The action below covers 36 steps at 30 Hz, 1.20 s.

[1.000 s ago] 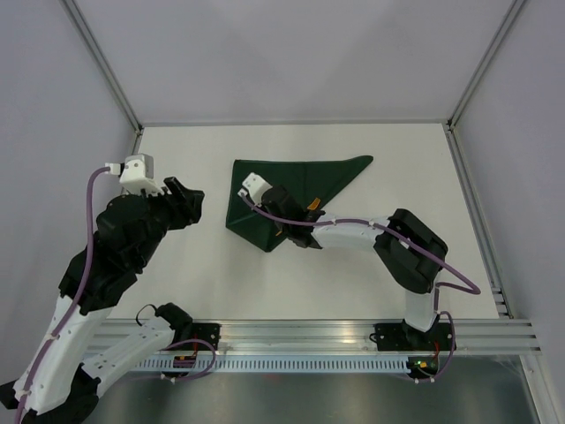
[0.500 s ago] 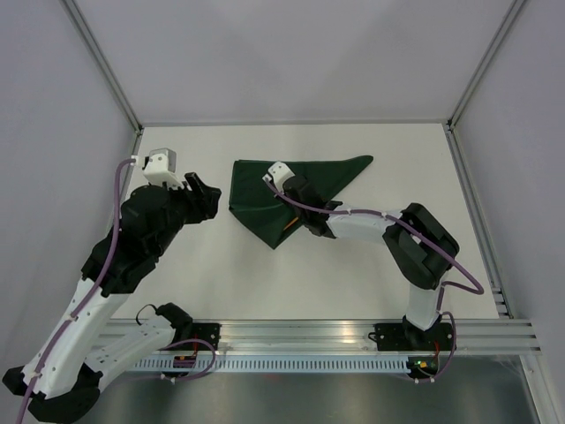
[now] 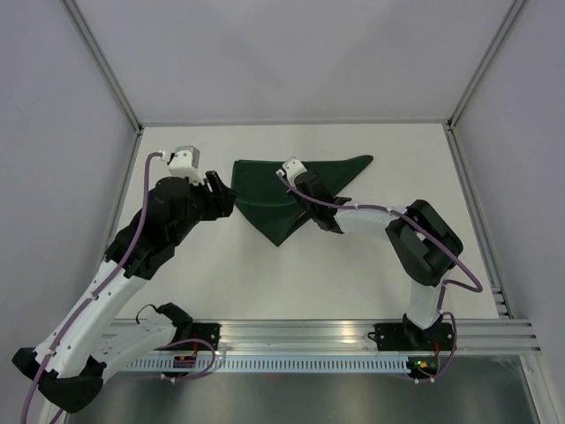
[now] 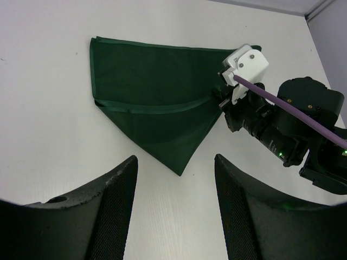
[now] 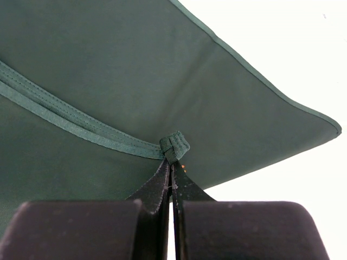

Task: Fold the napkin, place the utensils inside, and roll it up
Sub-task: Fold the napkin at the center of the board.

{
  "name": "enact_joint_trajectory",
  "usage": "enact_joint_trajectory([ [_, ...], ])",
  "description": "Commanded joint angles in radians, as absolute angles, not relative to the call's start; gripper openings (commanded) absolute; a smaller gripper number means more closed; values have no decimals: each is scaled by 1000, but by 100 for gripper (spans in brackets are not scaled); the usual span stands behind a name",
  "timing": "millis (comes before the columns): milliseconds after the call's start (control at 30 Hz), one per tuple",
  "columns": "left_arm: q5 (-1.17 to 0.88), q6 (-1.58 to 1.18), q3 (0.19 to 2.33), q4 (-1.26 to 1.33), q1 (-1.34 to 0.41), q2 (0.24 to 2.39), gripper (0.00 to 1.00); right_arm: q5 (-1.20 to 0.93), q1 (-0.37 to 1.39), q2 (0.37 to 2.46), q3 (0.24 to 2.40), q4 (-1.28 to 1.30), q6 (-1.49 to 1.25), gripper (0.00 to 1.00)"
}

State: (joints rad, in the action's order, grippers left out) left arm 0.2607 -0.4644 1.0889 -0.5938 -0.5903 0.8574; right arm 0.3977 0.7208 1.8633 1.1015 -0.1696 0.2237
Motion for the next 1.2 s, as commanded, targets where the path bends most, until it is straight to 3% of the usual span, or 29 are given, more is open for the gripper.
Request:
enact_joint_trajectory([
  [0, 222, -479, 1078, -531, -592, 874, 64, 402, 707, 1844, 1100, -179, 207, 0],
  [400, 207, -480, 1063, -502, -592, 908, 64, 364, 686, 1870, 1118, -149, 193, 0],
  [533, 198, -482, 1052, -489, -592, 914, 64, 342, 666, 1864, 1149, -92, 164, 18],
  [567, 196, -482, 1049, -488, -592, 917, 64, 336, 661, 1862, 1155, -80, 158, 29],
  [733, 186, -486, 1029, -471, -592, 920, 64, 290, 623, 1832, 1207, -3, 126, 54],
  [900, 169, -491, 1017, -448, -592, 931, 64, 241, 562, 1810, 1282, 112, 89, 58],
  [1167, 115, -528, 937, -345, -592, 979, 63, 32, 284, 1882, 1428, 253, -52, 56],
])
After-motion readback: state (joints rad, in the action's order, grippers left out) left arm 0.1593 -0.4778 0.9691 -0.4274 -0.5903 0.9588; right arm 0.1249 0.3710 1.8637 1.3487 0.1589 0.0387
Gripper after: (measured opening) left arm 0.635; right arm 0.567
